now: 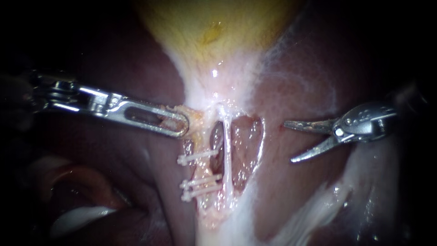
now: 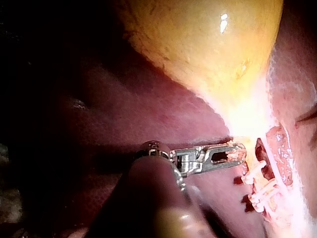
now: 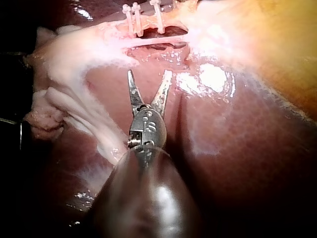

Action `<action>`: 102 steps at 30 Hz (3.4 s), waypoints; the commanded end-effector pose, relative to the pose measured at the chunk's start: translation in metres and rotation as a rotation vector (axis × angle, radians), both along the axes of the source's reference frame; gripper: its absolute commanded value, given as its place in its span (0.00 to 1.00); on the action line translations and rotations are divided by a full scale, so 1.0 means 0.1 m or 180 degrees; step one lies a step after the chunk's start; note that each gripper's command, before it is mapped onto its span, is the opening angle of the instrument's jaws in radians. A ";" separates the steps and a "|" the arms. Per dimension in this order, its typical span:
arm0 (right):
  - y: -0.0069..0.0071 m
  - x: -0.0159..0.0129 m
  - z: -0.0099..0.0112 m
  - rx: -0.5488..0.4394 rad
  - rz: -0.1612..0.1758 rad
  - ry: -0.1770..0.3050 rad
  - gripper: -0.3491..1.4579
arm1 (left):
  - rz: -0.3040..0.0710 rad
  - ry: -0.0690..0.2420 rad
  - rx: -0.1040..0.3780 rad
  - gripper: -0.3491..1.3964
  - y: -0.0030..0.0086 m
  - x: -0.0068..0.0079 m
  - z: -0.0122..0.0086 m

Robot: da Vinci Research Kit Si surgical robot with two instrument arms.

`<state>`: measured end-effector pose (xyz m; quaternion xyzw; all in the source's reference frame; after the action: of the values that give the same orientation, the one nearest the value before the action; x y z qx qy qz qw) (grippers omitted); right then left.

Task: Go to the cutting position left tube

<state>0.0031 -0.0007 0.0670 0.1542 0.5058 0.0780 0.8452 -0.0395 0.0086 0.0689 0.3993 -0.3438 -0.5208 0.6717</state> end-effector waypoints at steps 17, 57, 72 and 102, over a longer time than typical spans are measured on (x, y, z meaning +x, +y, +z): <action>0.003 -0.001 -0.002 0.0006 0.0004 -0.0003 0.99 | -0.0062 0.0022 0.0019 0.00 0.022 0.047 -0.051; -0.025 0.081 0.001 0.0683 -0.0164 -0.0029 0.95 | -0.0074 0.0043 0.0013 0.00 0.020 0.049 -0.055; -0.065 0.139 0.044 0.0890 -0.0595 -0.0257 0.95 | -0.0078 0.0046 0.0011 0.00 0.019 0.048 -0.056; -0.069 0.179 0.091 0.1171 -0.0698 -0.0250 0.93 | -0.0082 0.0049 0.0009 0.00 0.017 0.047 -0.057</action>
<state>0.0212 -0.0076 0.0761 0.3610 0.4310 0.0824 0.8229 -0.0348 0.0103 0.0632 0.3918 -0.3430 -0.5329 0.6669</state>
